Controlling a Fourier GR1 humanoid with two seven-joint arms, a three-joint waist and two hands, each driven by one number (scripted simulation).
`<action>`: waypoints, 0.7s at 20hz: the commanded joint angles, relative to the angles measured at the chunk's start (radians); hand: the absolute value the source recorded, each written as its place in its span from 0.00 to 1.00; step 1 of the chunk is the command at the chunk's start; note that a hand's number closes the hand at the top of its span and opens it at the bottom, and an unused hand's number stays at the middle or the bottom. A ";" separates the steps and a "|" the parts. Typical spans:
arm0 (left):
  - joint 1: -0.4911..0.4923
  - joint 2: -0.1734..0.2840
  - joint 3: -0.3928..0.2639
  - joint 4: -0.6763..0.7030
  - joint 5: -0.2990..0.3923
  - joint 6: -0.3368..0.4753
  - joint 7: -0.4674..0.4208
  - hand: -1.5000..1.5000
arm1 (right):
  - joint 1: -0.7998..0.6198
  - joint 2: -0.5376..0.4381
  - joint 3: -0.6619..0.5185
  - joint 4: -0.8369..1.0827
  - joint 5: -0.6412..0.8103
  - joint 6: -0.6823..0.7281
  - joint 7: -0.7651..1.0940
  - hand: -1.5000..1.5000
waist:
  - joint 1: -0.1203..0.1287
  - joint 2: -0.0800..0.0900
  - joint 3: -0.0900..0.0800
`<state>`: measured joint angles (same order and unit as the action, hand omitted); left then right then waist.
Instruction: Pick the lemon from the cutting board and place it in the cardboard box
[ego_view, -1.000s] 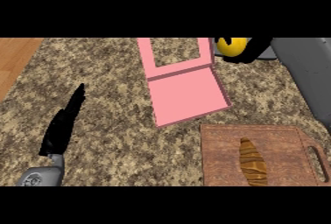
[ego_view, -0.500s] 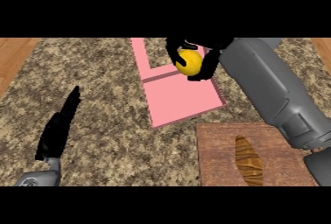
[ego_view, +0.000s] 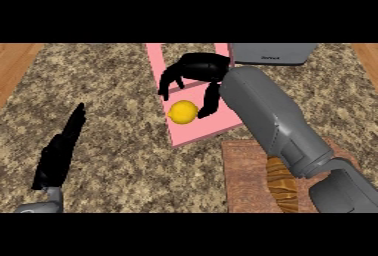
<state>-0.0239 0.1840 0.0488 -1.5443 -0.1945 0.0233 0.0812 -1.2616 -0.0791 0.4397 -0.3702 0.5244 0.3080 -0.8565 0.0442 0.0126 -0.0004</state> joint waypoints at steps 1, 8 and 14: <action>-0.007 0.015 0.022 0.016 0.004 -0.006 -0.006 0.50 | -0.004 0.051 0.004 0.074 0.025 0.041 -0.061 0.00 | -0.008 -0.001 0.000; 0.001 -0.002 -0.004 -0.019 -0.012 0.002 0.009 0.50 | -0.013 0.050 -0.182 0.130 -0.190 0.137 -0.017 0.00 | 0.003 0.002 0.001; -0.039 -0.017 0.001 0.017 -0.001 0.003 0.003 0.50 | -0.119 0.026 -0.349 0.200 -0.361 0.285 0.124 0.00 | 0.016 0.012 0.000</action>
<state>-0.0463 0.1669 0.0358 -1.5386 -0.2078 0.0275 0.0905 -1.3234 -0.0222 0.1882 -0.2176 0.2599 0.4275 -0.7505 0.0549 0.0205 -0.0002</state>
